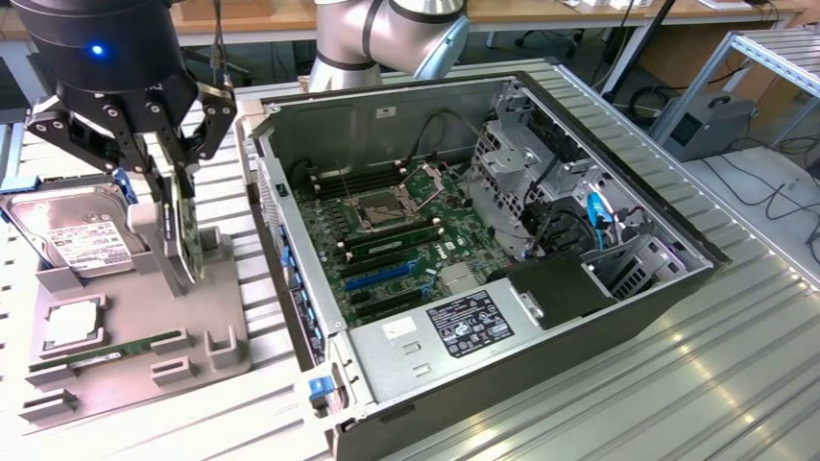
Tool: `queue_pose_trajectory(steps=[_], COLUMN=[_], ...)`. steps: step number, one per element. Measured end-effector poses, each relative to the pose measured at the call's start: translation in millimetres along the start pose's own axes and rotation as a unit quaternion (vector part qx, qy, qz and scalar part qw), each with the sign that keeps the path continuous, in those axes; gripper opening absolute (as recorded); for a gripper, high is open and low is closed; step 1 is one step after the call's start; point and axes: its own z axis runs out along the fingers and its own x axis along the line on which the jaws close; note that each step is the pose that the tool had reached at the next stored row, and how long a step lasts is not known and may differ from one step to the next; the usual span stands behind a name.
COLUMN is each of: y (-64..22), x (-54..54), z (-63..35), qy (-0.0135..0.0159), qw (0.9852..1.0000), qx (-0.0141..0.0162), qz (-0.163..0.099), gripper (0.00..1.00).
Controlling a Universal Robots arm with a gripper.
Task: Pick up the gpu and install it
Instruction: 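Pick up the gpu and move the gpu toward the slot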
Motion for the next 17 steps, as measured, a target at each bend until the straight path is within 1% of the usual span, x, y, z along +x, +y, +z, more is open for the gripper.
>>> queue_pose_trajectory(steps=[17], y=[0.2], x=[-0.1], z=[-4.3], qy=[0.0000], qw=[1.0000], qx=[0.0000], qz=[0.000], gripper=[0.27])
